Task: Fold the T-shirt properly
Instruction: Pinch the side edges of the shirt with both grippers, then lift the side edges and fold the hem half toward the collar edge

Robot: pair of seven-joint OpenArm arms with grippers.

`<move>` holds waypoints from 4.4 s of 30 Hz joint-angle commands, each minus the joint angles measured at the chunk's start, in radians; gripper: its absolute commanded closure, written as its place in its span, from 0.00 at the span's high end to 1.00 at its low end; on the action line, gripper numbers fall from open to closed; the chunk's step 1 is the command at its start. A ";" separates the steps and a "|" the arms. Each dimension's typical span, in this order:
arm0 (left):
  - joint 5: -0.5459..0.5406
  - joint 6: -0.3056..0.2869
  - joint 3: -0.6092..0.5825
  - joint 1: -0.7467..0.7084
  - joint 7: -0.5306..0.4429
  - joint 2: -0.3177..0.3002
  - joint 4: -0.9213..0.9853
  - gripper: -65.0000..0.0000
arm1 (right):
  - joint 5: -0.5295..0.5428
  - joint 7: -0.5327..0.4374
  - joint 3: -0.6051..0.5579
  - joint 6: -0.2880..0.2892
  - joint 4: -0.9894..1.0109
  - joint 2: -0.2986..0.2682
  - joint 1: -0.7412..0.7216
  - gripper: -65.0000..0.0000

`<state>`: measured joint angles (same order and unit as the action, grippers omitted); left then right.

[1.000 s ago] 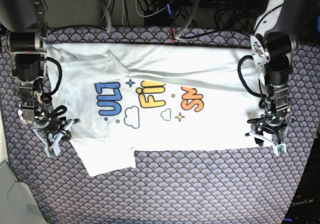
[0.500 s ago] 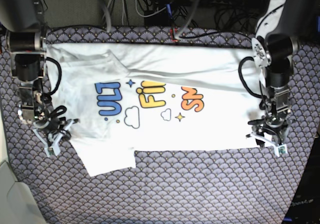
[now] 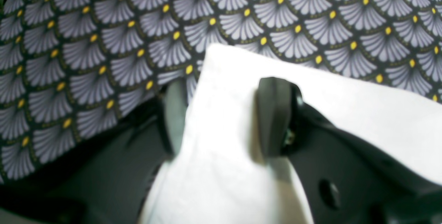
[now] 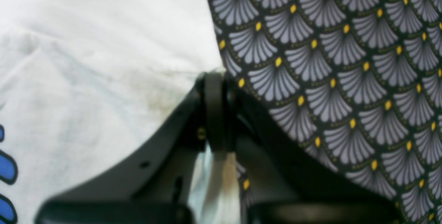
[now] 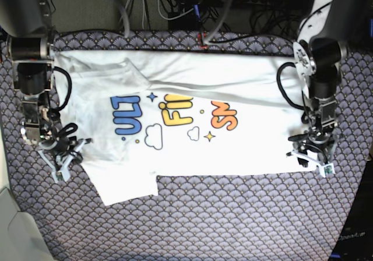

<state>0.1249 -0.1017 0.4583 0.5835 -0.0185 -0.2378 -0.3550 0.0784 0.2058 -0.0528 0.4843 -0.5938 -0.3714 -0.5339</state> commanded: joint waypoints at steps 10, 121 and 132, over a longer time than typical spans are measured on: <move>0.003 -0.002 0.001 0.026 0.007 -0.011 0.020 0.49 | -0.002 0.008 0.001 -0.002 -0.012 -0.016 -0.022 0.00; 0.003 -0.008 0.001 -0.259 0.260 0.065 -0.655 0.01 | 0.005 0.264 0.133 0.003 -0.788 -0.039 0.381 0.00; 0.002 -0.008 0.004 -0.391 0.403 0.065 -0.913 0.01 | 0.007 0.263 0.178 0.004 -1.038 -0.041 0.613 0.00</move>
<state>0.1265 -0.1162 0.4610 0.1726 0.4129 -0.1593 -1.2449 0.0818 0.4919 0.1139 0.4969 -1.6112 -0.3935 0.0906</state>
